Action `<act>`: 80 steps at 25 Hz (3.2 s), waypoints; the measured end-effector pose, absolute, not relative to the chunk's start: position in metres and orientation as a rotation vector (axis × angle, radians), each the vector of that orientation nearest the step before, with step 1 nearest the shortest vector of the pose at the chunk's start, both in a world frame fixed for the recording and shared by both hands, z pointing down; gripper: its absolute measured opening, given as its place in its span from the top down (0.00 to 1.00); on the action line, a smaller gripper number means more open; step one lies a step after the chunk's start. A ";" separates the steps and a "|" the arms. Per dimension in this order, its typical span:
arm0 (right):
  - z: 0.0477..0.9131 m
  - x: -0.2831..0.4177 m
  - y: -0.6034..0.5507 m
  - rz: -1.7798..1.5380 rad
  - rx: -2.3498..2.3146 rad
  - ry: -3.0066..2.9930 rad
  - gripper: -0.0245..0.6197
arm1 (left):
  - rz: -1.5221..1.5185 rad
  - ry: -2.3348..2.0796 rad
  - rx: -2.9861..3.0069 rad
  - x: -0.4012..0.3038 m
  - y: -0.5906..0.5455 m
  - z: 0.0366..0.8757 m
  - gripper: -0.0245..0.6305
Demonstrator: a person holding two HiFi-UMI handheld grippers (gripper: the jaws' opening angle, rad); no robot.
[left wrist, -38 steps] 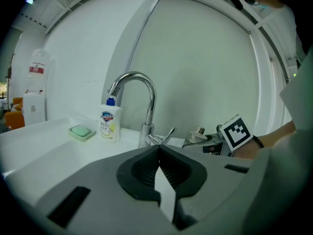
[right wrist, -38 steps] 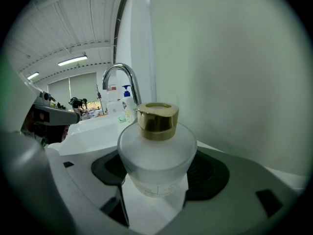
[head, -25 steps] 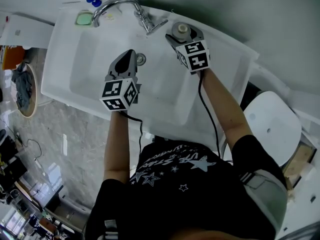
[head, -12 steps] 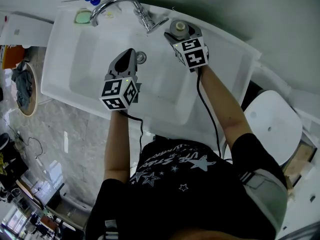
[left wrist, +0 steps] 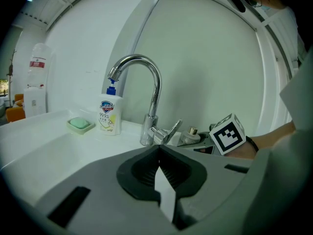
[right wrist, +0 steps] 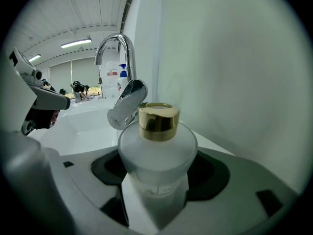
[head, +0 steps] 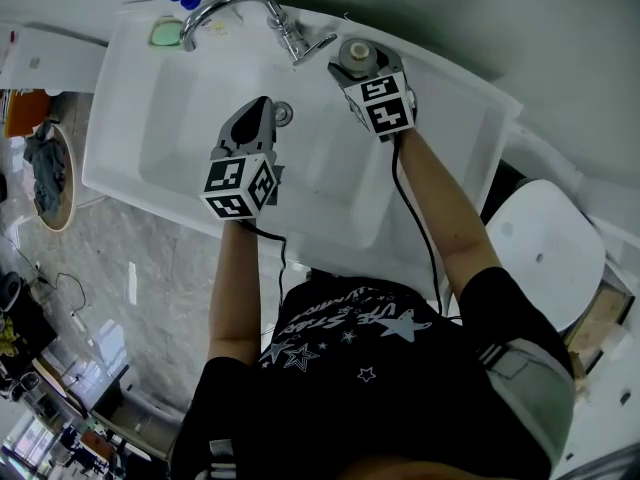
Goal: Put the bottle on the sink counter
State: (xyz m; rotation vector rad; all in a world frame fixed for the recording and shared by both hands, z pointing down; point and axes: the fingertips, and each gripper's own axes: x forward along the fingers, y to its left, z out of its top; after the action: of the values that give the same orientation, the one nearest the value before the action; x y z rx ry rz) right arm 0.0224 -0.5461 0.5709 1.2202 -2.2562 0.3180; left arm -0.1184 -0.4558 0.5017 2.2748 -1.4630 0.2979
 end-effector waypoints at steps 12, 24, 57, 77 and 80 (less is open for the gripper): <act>0.566 0.025 -0.540 0.224 1.266 -2.197 0.46 | 0.285 -1.482 2.269 -0.122 -0.448 0.495 0.95; 0.567 0.029 -0.533 0.232 1.270 -2.182 0.45 | 0.267 -1.488 2.263 -0.125 -0.440 0.493 0.95; 0.466 0.005 -0.357 0.271 1.442 -2.353 0.53 | 0.126 -1.500 2.340 -0.159 -0.279 0.437 0.95; 0.425 -0.011 -0.141 0.137 1.533 -2.330 0.95 | 0.079 -1.483 2.401 -0.179 -0.074 0.415 0.95; 0.427 -0.012 -0.118 0.153 1.514 -2.320 0.95 | 0.075 -1.477 2.398 -0.182 -0.055 0.414 0.95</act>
State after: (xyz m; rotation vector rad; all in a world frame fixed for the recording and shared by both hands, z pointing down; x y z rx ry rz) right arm -0.0120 -0.1183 0.4270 1.5144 -2.3197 0.1534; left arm -0.1824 -0.0549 0.4143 2.3978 -1.4774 0.0751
